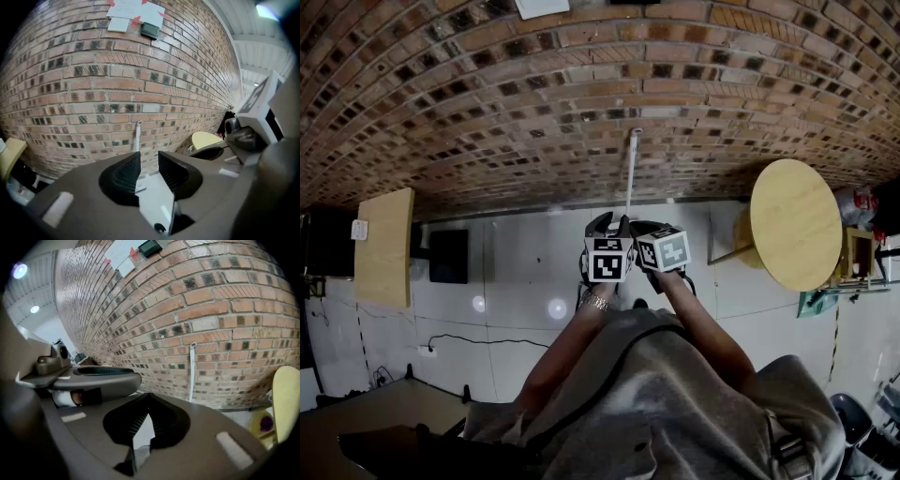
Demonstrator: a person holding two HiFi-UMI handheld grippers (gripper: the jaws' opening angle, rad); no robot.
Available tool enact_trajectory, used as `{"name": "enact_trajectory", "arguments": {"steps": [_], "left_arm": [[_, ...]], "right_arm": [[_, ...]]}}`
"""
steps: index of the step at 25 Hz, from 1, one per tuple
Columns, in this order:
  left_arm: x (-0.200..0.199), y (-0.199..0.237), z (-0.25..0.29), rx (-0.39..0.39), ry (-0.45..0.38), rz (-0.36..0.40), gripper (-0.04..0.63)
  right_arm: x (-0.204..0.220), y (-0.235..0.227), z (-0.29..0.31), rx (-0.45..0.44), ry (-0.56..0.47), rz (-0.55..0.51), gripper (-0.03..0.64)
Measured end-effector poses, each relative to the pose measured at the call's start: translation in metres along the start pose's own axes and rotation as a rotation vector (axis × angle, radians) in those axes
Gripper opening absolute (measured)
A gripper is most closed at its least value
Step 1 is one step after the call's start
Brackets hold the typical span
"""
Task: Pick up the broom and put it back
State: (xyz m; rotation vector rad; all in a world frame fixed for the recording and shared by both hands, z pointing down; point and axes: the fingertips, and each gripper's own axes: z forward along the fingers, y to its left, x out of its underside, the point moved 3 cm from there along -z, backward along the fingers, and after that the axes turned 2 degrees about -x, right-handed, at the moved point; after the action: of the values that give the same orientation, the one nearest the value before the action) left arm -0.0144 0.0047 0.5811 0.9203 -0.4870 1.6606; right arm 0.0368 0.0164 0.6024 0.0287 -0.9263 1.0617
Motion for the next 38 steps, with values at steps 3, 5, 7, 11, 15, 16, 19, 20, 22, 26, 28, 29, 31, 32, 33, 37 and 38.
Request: {"name": "enact_trajectory", "arguments": {"steps": [3,5,7,11,15,16,19,20,22,26,28,29,31,32,33,37,38], "left_arm": [[-0.036,0.033,0.019,0.012,0.001,-0.008,0.091],[-0.059,0.054,0.031,0.015,-0.007,-0.007,0.091],[-0.078,0.072,0.043,0.018,-0.011,-0.018,0.091],[-0.094,0.093,0.063,0.043,0.004,-0.048,0.091],[-0.094,0.098,0.075,0.059,0.042,-0.063,0.091],[-0.093,0.101,0.079,0.055,0.050,-0.068,0.091],[-0.092,0.115,0.083,0.020,0.075,-0.097,0.091],[-0.093,0.120,0.082,0.008,0.079,-0.105,0.091],[-0.094,0.126,0.082,-0.013,0.084,-0.110,0.091],[-0.091,0.144,0.083,-0.066,0.097,-0.132,0.091],[-0.092,0.150,0.083,-0.083,0.100,-0.134,0.091],[-0.093,0.152,0.084,-0.087,0.099,-0.131,0.091],[-0.097,0.153,0.086,-0.088,0.094,-0.124,0.091],[-0.100,0.153,0.088,-0.085,0.090,-0.120,0.091],[-0.103,0.153,0.090,-0.082,0.086,-0.115,0.091],[-0.119,0.150,0.099,-0.057,0.060,-0.098,0.089],[-0.124,0.150,0.102,-0.050,0.053,-0.091,0.089]], "right_arm": [[-0.041,-0.012,0.024,0.042,-0.044,0.016,0.003],[-0.065,-0.025,0.042,0.092,-0.074,0.025,0.003],[-0.084,-0.044,0.061,0.145,-0.090,0.046,0.003],[-0.105,-0.092,0.105,0.256,-0.076,0.056,0.019],[-0.113,-0.145,0.156,0.289,0.016,0.061,0.091],[-0.113,-0.159,0.171,0.292,0.046,0.058,0.098],[-0.104,-0.193,0.216,0.304,0.171,0.049,0.141],[-0.101,-0.203,0.227,0.311,0.205,0.053,0.146],[-0.099,-0.219,0.244,0.318,0.243,0.047,0.150],[-0.104,-0.235,0.264,0.319,0.262,0.024,0.101],[-0.106,-0.236,0.266,0.313,0.264,0.012,0.098],[-0.106,-0.234,0.265,0.305,0.266,0.004,0.098],[-0.102,-0.226,0.259,0.278,0.275,-0.020,0.097],[-0.099,-0.219,0.254,0.263,0.279,-0.035,0.097],[-0.096,-0.210,0.246,0.245,0.284,-0.050,0.097],[-0.086,-0.170,0.207,0.182,0.304,-0.120,0.100],[-0.091,-0.162,0.195,0.182,0.295,-0.151,0.100]]}}
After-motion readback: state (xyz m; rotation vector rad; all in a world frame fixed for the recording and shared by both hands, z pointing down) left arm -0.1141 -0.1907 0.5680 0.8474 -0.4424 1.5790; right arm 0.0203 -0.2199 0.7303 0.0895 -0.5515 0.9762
